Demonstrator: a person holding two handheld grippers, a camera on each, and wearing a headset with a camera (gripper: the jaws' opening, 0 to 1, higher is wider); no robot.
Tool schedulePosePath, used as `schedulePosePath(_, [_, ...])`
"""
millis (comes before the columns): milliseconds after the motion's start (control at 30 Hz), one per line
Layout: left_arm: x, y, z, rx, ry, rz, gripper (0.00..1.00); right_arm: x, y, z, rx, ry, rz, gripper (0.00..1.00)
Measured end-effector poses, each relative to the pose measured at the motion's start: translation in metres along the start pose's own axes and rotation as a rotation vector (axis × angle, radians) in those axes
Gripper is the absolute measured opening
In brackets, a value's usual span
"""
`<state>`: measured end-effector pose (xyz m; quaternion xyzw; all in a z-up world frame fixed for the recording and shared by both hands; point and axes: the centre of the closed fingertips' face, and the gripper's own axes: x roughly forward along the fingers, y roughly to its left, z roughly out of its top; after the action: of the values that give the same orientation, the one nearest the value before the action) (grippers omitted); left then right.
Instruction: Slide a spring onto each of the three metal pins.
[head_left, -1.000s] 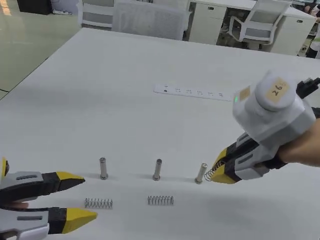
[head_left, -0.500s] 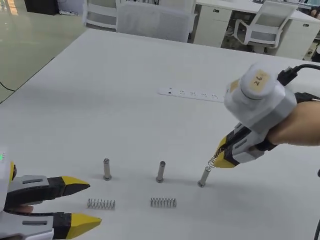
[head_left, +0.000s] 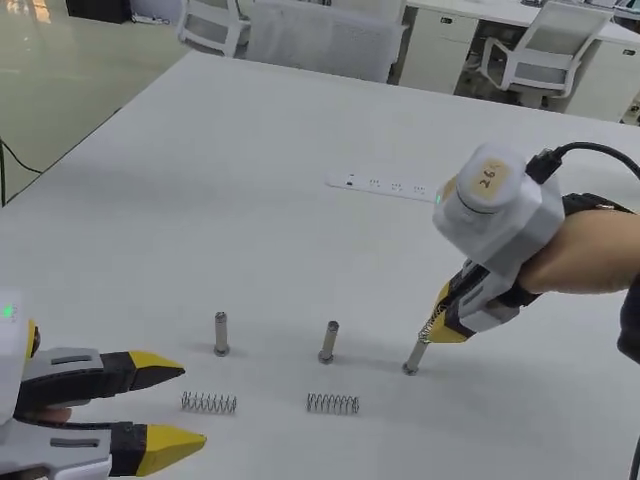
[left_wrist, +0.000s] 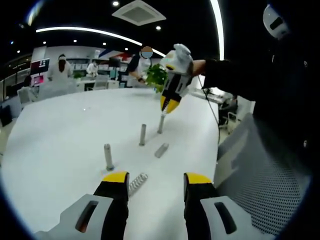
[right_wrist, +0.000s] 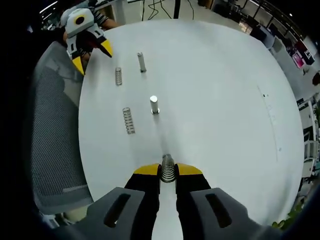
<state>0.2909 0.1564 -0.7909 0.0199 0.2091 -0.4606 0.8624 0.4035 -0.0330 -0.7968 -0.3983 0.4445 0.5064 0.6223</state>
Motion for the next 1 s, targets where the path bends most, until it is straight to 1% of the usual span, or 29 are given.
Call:
schedulePosePath(233, [0.0,0.0,0.001,0.002,-0.001,0.003,0.37,0.009,0.003,-0.003,0.004,0.022,0.015,0.08])
schedulePosePath(367, [0.001,0.0,0.002,0.003,0.001,0.002,0.37,0.017,0.005,-0.004,0.006,0.033,0.021,0.08])
schedulePosePath(467, [0.0,0.001,0.002,0.003,0.001,0.003,0.37,0.025,0.003,-0.007,0.011,0.035,0.025,0.08])
schedulePosePath(700, [0.001,0.0,0.002,0.005,0.002,-0.001,0.37,0.039,0.003,-0.008,0.009,0.05,0.023,0.08])
schedulePosePath(1000, [0.001,0.0,0.003,0.006,0.0,-0.001,0.37,0.052,0.004,-0.01,0.005,0.061,0.02,0.08])
